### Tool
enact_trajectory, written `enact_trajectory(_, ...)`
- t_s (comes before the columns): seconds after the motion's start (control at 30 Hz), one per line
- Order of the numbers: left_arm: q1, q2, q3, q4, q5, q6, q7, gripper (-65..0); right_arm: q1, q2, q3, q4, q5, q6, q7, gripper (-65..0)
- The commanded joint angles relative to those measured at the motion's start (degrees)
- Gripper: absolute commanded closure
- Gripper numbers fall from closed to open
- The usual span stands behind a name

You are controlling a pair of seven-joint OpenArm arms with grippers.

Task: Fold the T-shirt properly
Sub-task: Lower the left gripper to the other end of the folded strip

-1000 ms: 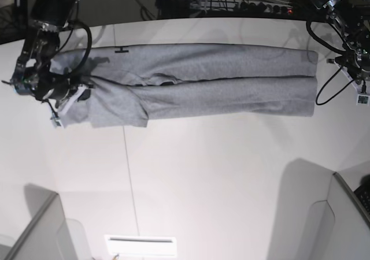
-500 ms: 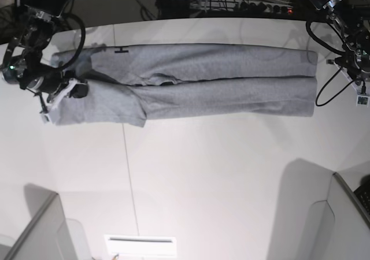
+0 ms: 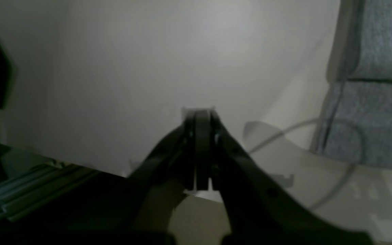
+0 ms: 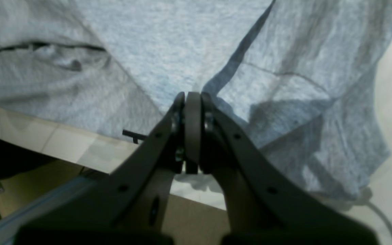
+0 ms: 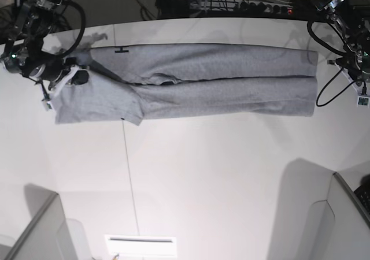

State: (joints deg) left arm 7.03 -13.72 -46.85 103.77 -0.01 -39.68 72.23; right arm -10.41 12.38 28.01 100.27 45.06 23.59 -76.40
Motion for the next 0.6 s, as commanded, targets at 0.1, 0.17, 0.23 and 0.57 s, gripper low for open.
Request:
enact_trajectory(0.1,-0.39,-1.1,-0.23,0.89,0.32,-0.32,-0.27,0.0,0.09,0.94,0.52,0.87,0.79,0.27,0.58,0.0)
enact_trajectory(0.17,-0.39,-1.1,-0.23,0.89,0.32,-0.32,-0.27,0.0,0.0,0.94,0.61,0.87,0.79,0.45,0.58,0.0)
enact_trajectory(0.23,-0.39,-1.1,-0.23,0.89,0.32,-0.32,-0.27,0.0,0.0,0.85,0.61,0.87,0.88,1.06,0.84,0.0)
enact_trajectory(0.57,-0.21,-1.1,-0.23,0.89,0.32,-0.32,-0.27,0.0,-0.88,0.85,0.69,0.87,0.7,8.54,0.84,0.0)
